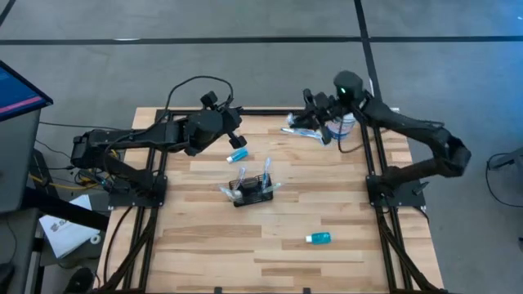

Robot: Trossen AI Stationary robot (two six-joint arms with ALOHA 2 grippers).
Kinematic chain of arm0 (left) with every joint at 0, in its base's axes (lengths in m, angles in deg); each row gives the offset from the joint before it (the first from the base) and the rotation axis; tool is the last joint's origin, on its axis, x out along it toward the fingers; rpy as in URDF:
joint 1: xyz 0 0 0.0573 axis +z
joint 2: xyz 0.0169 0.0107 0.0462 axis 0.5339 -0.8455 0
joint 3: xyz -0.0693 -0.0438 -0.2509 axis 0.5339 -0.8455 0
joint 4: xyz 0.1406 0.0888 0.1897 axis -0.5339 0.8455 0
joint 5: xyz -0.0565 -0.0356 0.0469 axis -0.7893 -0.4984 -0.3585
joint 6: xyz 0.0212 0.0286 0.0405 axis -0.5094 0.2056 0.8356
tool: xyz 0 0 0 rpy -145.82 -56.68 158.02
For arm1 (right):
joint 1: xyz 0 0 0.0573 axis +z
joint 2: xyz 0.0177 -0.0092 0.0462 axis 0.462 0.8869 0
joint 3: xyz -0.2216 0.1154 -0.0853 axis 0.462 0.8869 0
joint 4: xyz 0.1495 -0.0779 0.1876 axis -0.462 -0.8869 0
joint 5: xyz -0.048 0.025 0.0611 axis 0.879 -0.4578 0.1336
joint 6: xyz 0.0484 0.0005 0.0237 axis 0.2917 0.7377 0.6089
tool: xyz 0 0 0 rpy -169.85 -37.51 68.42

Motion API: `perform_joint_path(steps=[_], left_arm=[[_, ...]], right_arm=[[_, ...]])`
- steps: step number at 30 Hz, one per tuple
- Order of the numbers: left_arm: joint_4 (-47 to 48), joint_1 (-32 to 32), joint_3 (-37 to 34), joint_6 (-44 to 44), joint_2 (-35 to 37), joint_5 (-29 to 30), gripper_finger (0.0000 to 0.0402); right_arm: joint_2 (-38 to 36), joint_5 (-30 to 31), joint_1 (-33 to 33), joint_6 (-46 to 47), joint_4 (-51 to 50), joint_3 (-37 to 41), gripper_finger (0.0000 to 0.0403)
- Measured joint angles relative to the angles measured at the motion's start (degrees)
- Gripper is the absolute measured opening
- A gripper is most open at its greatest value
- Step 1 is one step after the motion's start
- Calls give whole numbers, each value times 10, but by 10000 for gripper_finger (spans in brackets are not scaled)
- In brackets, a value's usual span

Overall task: Pick & Place toothbrushing station
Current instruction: Put the blue toothbrush into the wire organizer

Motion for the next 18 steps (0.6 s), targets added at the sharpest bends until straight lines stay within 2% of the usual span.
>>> perform_joint_path(steps=[6, 10, 15, 18], left_arm=[[0, 0, 0, -25, 0, 0, 12], [0, 0, 0, -27, 0, 0, 12], [1, 2, 0, -27, 0, 0, 12], [1, 5, 0, -27, 0, 0, 12]], right_arm=[[-77, 48, 40, 125, 269, 168, 11], [-89, 99, 61, 178, 407, 243, 11], [-47, 163, 89, 215, 534, 279, 11], [0, 168, 106, 245, 587, 281, 11]])
